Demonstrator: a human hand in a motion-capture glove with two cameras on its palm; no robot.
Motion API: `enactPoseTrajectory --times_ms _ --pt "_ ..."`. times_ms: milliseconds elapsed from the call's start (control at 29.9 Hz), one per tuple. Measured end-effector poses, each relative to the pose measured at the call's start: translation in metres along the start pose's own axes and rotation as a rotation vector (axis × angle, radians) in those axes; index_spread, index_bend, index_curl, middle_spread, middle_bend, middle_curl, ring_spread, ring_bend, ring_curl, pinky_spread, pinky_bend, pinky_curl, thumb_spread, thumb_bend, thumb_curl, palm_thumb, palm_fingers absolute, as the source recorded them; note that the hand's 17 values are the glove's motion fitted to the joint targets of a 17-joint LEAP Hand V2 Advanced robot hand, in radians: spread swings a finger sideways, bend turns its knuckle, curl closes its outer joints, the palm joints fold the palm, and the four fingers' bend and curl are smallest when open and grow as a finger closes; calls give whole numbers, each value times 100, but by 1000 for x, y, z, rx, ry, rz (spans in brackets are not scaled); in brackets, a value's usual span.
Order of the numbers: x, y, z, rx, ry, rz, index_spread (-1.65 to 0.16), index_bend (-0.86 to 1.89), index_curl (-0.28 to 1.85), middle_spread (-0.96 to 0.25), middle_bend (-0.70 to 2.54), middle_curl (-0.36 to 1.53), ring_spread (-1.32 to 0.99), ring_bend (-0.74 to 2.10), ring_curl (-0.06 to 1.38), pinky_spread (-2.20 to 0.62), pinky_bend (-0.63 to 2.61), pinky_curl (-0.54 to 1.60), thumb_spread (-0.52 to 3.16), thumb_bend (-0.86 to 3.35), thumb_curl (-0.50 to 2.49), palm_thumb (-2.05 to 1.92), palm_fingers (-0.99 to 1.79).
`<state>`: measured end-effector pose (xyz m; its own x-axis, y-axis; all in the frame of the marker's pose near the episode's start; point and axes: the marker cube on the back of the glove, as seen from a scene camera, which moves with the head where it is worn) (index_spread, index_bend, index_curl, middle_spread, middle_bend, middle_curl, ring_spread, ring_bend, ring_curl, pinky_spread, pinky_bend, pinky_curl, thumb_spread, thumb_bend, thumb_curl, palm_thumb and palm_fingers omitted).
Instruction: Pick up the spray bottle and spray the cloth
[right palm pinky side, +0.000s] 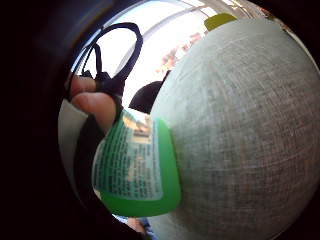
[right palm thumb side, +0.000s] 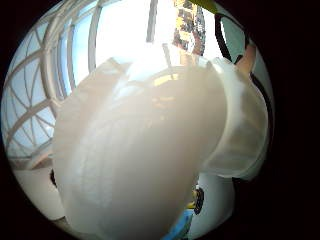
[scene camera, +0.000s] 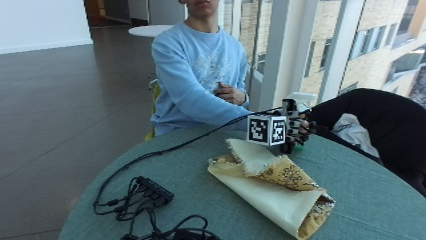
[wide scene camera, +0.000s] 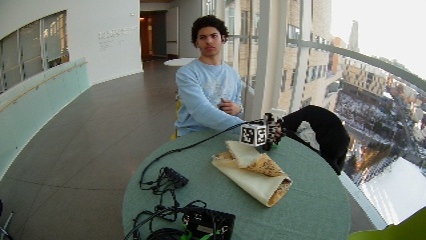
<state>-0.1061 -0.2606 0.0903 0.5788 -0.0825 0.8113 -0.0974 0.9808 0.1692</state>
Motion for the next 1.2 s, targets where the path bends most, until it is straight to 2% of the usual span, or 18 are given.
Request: enactPoseTrajectory --times_ms 334,635,969,1203 --pt "2 15 -20 -37 136 -8 -26 9 47 -9 19 43 -9 36 38 5 20 34 104 -3 46 80 101" --pt "-18 42 -78 14 317 4 -29 7 37 -9 21 43 -9 38 39 7 24 36 104 -3 42 76 95" --pt "-53 86 -141 42 325 -10 -33 5 29 -9 20 44 -7 40 39 10 30 38 105 -3 39 72 84" --pt "-63 124 -187 47 452 0 -34 9 26 -9 20 43 -6 39 38 11 31 38 106 -3 37 70 81"
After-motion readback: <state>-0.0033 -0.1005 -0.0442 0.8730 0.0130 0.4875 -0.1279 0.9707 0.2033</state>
